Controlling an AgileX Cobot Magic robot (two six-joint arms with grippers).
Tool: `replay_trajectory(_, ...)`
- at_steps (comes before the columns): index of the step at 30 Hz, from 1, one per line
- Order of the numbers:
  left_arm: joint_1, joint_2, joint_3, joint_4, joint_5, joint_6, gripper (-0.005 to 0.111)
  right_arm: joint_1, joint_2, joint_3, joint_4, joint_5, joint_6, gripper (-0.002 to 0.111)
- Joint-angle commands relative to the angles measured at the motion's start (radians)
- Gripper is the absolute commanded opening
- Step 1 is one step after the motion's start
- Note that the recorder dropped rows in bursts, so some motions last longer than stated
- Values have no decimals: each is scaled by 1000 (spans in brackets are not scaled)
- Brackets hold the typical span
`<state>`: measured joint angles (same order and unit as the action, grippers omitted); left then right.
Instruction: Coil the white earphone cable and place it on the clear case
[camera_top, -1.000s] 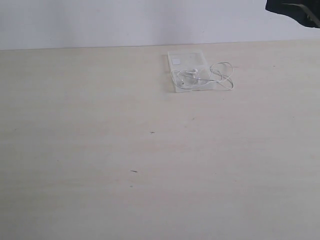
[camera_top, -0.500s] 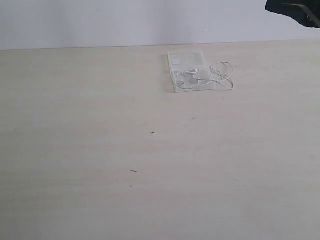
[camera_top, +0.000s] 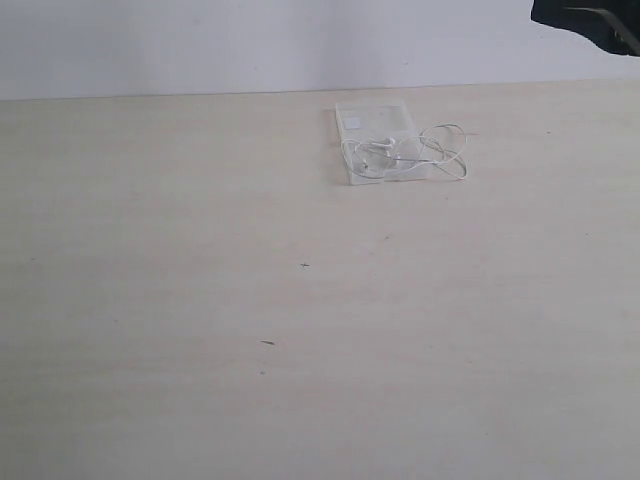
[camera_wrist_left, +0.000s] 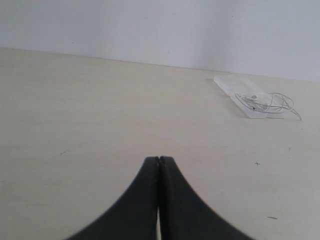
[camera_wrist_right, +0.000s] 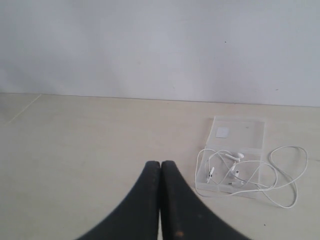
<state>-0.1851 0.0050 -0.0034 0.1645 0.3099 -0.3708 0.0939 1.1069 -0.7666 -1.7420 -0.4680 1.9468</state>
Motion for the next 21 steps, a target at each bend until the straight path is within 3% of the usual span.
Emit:
replay_trajectory(1,4,-5,3,6,-2,-4,0,-1,-4,3,-2,2,-8,0)
replay_trajectory(21,4,-5,3,6,-2,-4,0,-1,-33,10,-2,3,-9,0)
